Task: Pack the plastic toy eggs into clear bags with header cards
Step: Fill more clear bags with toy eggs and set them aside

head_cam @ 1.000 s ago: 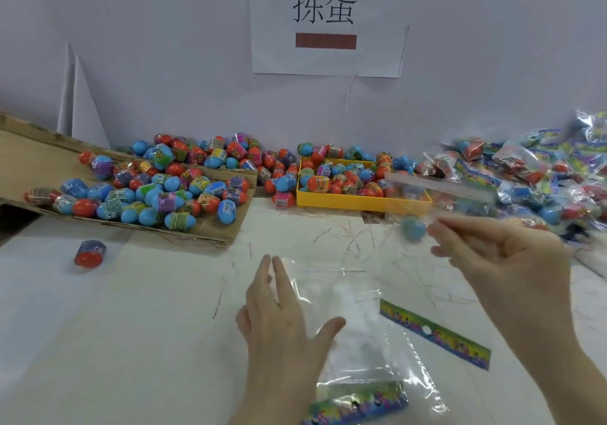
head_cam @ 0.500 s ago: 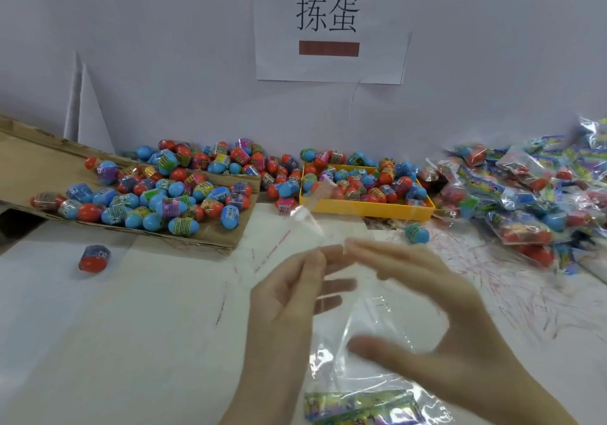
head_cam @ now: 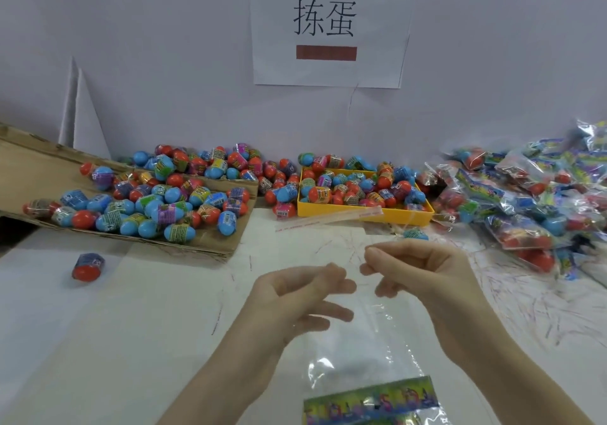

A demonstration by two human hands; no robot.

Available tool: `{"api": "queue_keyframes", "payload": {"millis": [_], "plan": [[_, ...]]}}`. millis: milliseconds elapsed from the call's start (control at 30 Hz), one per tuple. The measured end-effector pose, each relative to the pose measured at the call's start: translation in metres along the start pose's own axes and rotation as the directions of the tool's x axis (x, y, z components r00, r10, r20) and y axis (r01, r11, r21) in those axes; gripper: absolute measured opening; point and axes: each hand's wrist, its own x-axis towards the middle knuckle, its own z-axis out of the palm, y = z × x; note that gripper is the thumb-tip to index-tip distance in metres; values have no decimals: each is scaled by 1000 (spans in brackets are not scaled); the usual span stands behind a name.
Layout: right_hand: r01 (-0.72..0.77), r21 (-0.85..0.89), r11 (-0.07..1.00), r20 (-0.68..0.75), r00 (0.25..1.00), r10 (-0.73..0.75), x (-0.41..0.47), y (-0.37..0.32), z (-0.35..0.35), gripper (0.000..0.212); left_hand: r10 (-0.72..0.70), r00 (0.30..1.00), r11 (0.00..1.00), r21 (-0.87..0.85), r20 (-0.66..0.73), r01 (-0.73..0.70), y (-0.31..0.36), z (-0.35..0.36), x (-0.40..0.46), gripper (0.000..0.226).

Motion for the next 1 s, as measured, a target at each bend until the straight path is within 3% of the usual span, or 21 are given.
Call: {"api": "queue_keyframes", "payload": {"millis": [100,200,233,300,367,500,567,700,833,867,933,1000], "plan": [[-51,-116,992,7,999,53,33,6,-8,27,-60,997,998,-27,-40,59,-6,-10,16,24],[-25,-314,949,-211,976,-44,101,22,-23,31,-100,991,993,-63,-89,95,-17,-20,27,14],[-39,-482,875,-251,963,-96,127,30,-27,38,-107,991,992,-70,-85,102,-22,-24,29,15],[-148,-822,549,-251,961,-116,176,46,-38,58,-110,993,993,-57,-53,107,-30,-28,32,23],[-242,-938,246,-262,964,-48,209,59,-50,68,-109,993,992,-60,-34,107,-38,-28,37,20],[-262,-960,103,-258,965,50,237,75,-62,74,-105,991,993,-52,-77,101,-49,-32,50,26],[-254,-957,139,-258,966,-7,241,81,-60,69,-104,992,994,-38,-72,102,-51,-33,53,27],[-284,-831,479,-363,928,-80,242,81,-62,46,-74,990,994,-93,-119,64,-50,-32,55,27],[-292,-819,494,-393,913,-112,234,73,-68,40,-36,991,993,-114,-125,21,-49,-30,54,27],[-257,-802,540,-386,912,-140,230,70,-67,40,-35,992,993,-112,-120,22,-48,-30,53,24],[-127,-687,715,-373,907,-197,217,58,-60,42,-34,993,993,-114,-117,21,-46,-30,51,19],[-5,-420,907,-327,934,-146,198,41,-49,45,-27,992,994,-112,-122,13,-46,-29,49,16]]}}
